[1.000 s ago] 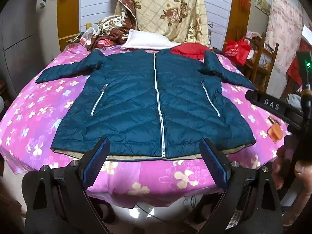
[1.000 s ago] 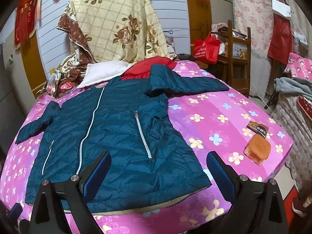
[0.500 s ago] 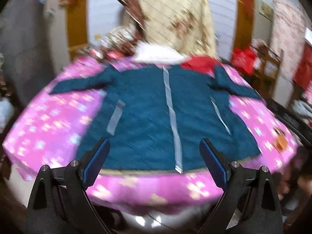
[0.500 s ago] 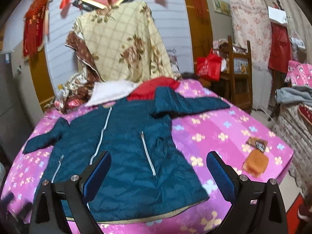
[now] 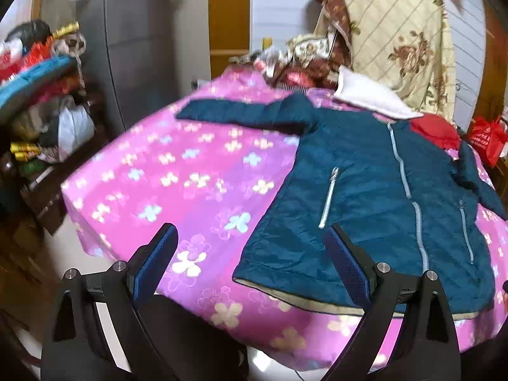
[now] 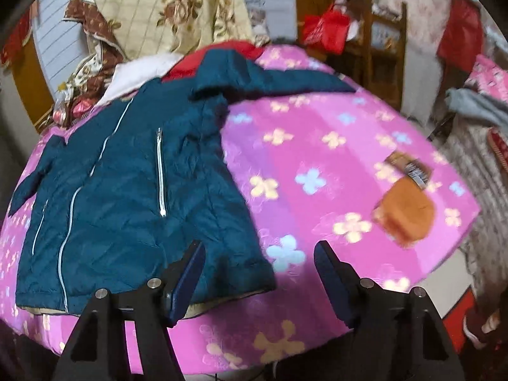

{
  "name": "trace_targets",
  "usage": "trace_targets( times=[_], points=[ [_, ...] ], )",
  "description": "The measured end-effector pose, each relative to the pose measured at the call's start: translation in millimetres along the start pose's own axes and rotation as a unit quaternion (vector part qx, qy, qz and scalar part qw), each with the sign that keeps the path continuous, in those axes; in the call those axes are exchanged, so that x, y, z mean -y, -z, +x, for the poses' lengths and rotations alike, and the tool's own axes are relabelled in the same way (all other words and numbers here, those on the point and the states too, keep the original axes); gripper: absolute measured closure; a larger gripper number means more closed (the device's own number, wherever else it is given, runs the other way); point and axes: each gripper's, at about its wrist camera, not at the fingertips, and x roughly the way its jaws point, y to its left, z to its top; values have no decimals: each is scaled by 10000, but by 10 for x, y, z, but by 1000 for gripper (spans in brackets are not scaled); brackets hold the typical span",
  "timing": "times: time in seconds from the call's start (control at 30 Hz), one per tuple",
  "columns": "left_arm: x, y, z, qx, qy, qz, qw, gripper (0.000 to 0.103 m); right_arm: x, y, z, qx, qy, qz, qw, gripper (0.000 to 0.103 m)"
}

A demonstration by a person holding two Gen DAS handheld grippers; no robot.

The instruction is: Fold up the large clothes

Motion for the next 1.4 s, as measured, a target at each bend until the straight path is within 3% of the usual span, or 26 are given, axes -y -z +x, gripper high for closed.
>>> trace_targets(
  times=[0.37, 0.43, 0.47, 0.5, 0.57, 0.67, 0.93, 1.0, 1.07, 1.17, 1.23, 1.3, 1.4],
  points=[
    [-34, -85, 1226, -898, 660, 48, 9938, 10, 2, 8, 637, -681, -790, 152, 9944, 33],
    [-6, -49, 1389, -1147, 697, -22, 9910, 28, -31, -9, 663, -700, -813, 149, 9941, 37],
    [21, -30, 1454, -1326, 735, 20, 9884, 58, -46, -12, 664, -726, -845, 112, 9937, 51],
    [61, 23, 1538, -1625, 884, 29, 9827, 73, -56, -9, 659, -769, -918, 99, 9928, 58],
    [107, 71, 1474, -1507, 794, -31, 9854, 78, -67, 7, 633, -837, -1015, 99, 9913, 74],
    [228, 165, 1347, -1526, 717, 183, 9855, 85, -122, 75, 539, -819, -849, -105, 9930, 82],
    [124, 274, 966, -1280, 492, 164, 9904, 86, 13, 252, 305, -744, -753, -187, 9942, 84],
    [18, 215, 790, -1065, 428, 75, 9934, 87, 87, 262, 195, -650, -785, -80, 9948, 75],
    [-72, 139, 591, -760, 314, 71, 9966, 86, 136, 265, 47, -461, -694, -46, 9965, 60],
    [-149, 13, 316, -375, 38, 196, 9991, 84, 105, 205, -238, 15, -584, -145, 9982, 49],
    [-176, -71, 166, -178, -46, 233, 9996, 75, 7, 142, -427, 308, -586, -257, 9975, 44],
    [-200, -144, 61, -49, -114, 222, 9997, 54, -152, 65, -578, 522, -674, -403, 9955, 37],
    [-255, -268, -70, 80, -47, 188, 9998, 49, -448, -28, -737, 702, -861, -821, 9904, 36]
  ],
)
